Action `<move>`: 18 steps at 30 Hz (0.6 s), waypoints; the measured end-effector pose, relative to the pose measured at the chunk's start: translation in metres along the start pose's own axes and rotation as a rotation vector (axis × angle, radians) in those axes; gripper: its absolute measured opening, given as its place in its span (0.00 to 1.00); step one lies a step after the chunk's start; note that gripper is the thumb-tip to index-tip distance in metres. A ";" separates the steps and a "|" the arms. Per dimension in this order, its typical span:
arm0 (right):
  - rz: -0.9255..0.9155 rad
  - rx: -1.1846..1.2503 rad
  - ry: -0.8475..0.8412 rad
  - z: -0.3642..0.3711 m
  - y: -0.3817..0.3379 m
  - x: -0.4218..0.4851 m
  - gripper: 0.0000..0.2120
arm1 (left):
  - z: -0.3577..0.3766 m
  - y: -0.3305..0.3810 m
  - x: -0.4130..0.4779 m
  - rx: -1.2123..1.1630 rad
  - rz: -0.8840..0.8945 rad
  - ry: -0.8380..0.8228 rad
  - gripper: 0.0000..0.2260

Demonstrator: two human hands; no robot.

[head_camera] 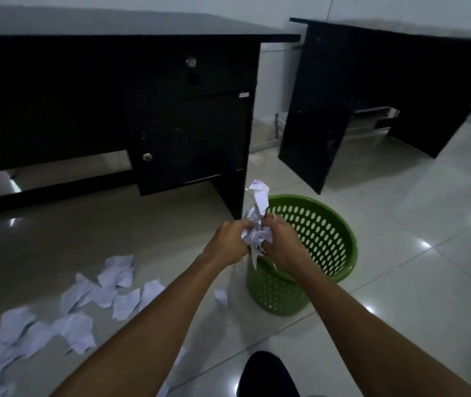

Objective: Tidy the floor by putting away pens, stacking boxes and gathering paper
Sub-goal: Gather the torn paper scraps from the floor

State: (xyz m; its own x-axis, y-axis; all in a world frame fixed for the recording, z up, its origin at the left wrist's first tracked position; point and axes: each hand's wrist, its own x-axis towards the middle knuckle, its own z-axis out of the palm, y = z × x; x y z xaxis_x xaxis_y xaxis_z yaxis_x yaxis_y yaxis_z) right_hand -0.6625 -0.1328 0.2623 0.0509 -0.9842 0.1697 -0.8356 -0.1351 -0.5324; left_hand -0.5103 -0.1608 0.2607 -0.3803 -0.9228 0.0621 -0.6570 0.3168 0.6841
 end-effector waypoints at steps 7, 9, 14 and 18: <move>0.103 0.001 0.028 -0.039 0.059 0.021 0.19 | 0.032 0.043 0.069 -0.005 0.048 -0.113 0.13; 0.104 0.003 -0.001 -0.038 0.076 0.021 0.19 | 0.048 0.040 0.081 0.017 0.037 -0.158 0.14; 0.207 -0.044 -0.151 -0.021 0.120 0.020 0.22 | 0.086 0.022 0.103 0.036 -0.016 -0.305 0.16; 0.294 -0.022 -0.264 -0.005 0.143 0.024 0.37 | 0.101 0.009 0.114 0.086 -0.074 -0.387 0.20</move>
State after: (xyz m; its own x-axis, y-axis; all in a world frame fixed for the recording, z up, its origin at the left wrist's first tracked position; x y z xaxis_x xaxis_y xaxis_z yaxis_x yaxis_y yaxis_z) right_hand -0.7830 -0.1755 0.1945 -0.0555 -0.9765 -0.2081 -0.8468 0.1565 -0.5084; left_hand -0.6249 -0.2407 0.2003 -0.5362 -0.7982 -0.2744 -0.7374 0.2848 0.6124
